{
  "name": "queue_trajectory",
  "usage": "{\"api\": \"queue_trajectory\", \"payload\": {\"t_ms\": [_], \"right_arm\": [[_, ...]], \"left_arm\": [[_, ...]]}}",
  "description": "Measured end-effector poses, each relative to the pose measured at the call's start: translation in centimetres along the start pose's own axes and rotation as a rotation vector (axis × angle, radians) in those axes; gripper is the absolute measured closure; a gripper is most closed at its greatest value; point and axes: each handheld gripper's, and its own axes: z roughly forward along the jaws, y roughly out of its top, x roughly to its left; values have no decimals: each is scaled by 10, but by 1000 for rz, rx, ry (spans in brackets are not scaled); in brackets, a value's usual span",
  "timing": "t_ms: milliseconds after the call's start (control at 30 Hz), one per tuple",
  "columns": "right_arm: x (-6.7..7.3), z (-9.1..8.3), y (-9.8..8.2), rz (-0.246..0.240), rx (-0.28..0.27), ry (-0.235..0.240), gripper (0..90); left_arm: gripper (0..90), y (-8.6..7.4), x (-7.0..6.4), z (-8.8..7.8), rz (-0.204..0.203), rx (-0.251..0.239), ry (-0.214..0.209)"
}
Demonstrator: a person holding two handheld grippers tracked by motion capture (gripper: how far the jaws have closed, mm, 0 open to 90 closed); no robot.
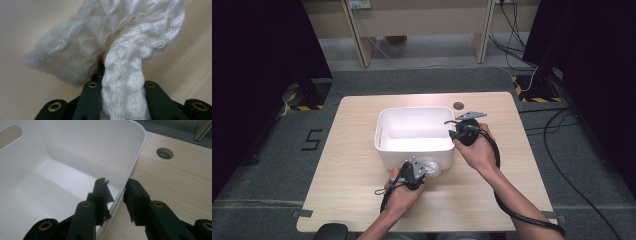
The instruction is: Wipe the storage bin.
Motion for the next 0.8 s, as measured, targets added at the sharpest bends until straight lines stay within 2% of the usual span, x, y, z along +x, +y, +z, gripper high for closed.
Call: {"api": "queue_trajectory", "payload": {"t_ms": [433, 467, 800], "right_arm": [[-1, 0, 0, -1, 0, -3, 709], [-1, 0, 0, -3, -1, -4, 709], [-1, 0, 0, 0, 0, -6, 710]], "left_arm": [[775, 12, 4, -13, -6, -31, 3], [775, 13, 3, -15, -19, -29, 1], [775, 21, 5, -24, -18, -48, 4]]}}
